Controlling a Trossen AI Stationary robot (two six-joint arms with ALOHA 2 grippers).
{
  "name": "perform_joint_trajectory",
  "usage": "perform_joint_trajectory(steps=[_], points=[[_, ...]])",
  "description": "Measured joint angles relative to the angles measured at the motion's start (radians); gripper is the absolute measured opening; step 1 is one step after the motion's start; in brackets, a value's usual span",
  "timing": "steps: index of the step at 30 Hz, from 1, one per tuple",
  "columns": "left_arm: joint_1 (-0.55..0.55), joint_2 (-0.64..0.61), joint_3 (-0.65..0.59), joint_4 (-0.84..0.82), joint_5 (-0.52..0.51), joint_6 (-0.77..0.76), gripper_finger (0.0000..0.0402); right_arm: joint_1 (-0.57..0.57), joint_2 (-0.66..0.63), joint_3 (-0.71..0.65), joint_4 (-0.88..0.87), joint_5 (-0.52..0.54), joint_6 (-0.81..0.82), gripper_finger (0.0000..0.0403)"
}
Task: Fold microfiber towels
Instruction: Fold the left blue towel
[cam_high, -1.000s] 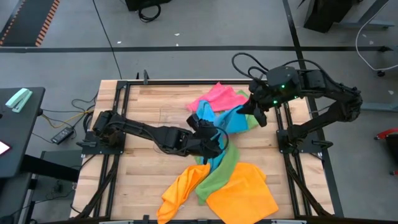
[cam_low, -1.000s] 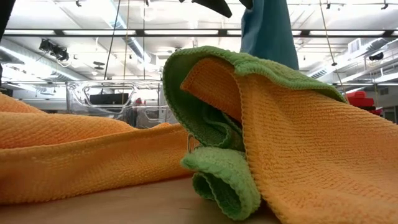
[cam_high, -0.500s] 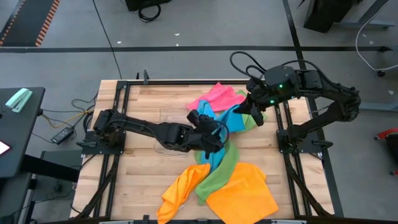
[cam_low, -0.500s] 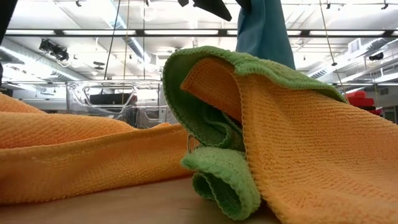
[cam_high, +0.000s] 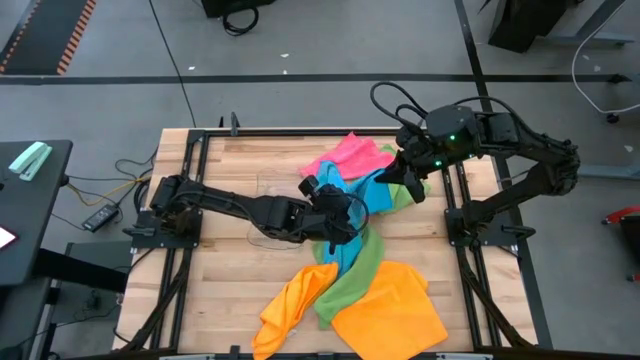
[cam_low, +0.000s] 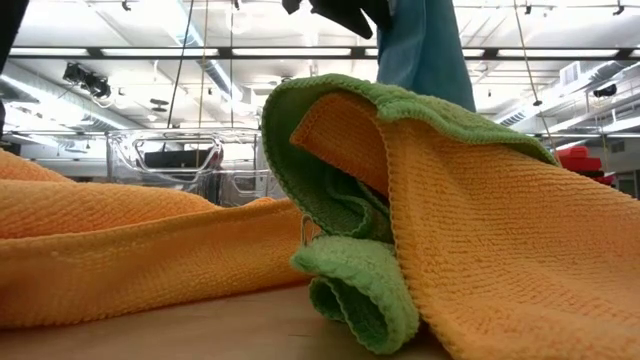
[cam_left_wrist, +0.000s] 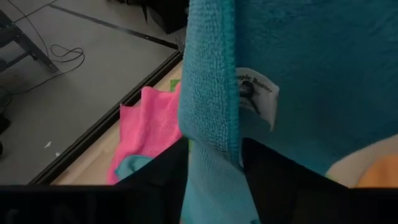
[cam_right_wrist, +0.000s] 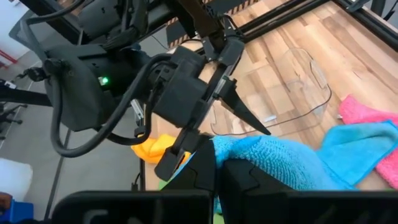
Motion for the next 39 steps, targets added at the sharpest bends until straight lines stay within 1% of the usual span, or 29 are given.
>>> perform_joint_trajectory(steps=[5,9,12,13,17,22,24,28,31,35,39], points=[[0.014,0.0,0.0,-0.001,0.034,0.0,0.0096,0.0,0.0,0.0,0.0,-0.01,-0.009,0.0012],[0.024,0.0,0.0,-0.001,0.08,0.0,0.0055,0.0,0.0,0.0,0.0,-0.026,-0.023,0.0012],[0.03,0.0,0.0,-0.001,0.11,-0.001,0.0018,0.0,0.0,0.0,0.0,-0.029,-0.033,0.0012],[0.033,0.0,0.0,-0.001,0.117,0.0,0.0012,0.0,0.0,0.0,0.0,-0.033,-0.04,0.0012],[0.039,-0.012,0.0,-0.002,0.173,0.0,0.0016,0.0,0.0,0.0,0.0,-0.063,-0.071,0.0012],[0.05,-0.048,0.002,0.013,0.303,0.0,0.0008,0.0,0.0,0.0,-0.012,-0.128,-0.159,0.0012],[0.052,-0.063,0.002,0.013,0.33,0.0,0.0008,0.0,0.0,0.0,-0.039,-0.135,-0.193,0.0012],[0.051,-0.094,0.002,0.025,0.357,0.01,0.0019,-0.001,0.0,0.0,-0.116,-0.137,-0.275,0.0012],[0.051,-0.112,0.002,0.056,0.385,0.028,0.0014,-0.001,-0.001,0.0,-0.138,-0.136,-0.33,0.0012],[0.056,-0.128,0.007,0.105,0.388,0.035,0.0008,-0.001,-0.001,0.0,-0.135,-0.127,-0.342,0.0012],[0.069,-0.134,0.054,0.113,0.383,0.037,0.0019,-0.001,-0.001,0.0,-0.147,-0.086,-0.342,0.0012]])
